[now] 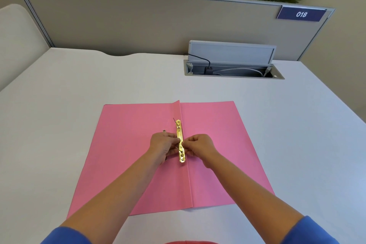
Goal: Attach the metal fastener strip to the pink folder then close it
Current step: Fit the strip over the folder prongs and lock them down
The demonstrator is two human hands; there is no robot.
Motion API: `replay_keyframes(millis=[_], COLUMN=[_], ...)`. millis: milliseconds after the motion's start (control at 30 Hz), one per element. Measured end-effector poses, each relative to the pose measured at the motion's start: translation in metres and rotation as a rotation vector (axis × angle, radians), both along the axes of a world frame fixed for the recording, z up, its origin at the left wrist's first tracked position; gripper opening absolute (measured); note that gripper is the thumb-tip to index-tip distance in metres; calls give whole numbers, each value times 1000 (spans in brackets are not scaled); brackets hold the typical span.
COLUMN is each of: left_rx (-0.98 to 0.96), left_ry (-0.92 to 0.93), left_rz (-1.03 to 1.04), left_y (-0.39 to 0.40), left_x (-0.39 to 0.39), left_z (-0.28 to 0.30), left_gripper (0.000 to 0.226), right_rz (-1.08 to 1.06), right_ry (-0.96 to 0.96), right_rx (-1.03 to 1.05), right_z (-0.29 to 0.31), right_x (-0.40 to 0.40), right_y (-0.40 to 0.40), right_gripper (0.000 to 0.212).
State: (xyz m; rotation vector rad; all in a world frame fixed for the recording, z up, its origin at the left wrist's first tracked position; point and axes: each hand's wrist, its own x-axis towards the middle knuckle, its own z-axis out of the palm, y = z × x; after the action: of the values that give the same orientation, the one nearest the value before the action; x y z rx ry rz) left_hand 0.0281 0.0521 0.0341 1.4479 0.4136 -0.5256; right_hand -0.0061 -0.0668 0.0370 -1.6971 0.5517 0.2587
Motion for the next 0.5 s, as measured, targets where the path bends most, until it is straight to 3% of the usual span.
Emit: replay_keyframes(millis=[267,367,500], left_rx=[301,457,625], left_ry=[-269,-398,-543], left_rz=[-100,-145,-245], left_y=[0,-1,-3], left_x=[0,-1,-3], left_z=[-7,-10,-13], left_gripper=[12,22,25], right_rz=[-16,-23,-22], right_ry=[18,22,40], right_rx=[-54,-90,-158], right_z=[-3,-5,-6], right_x=[0,0,0], right_y=[0,0,-1], right_gripper=[20,22,10])
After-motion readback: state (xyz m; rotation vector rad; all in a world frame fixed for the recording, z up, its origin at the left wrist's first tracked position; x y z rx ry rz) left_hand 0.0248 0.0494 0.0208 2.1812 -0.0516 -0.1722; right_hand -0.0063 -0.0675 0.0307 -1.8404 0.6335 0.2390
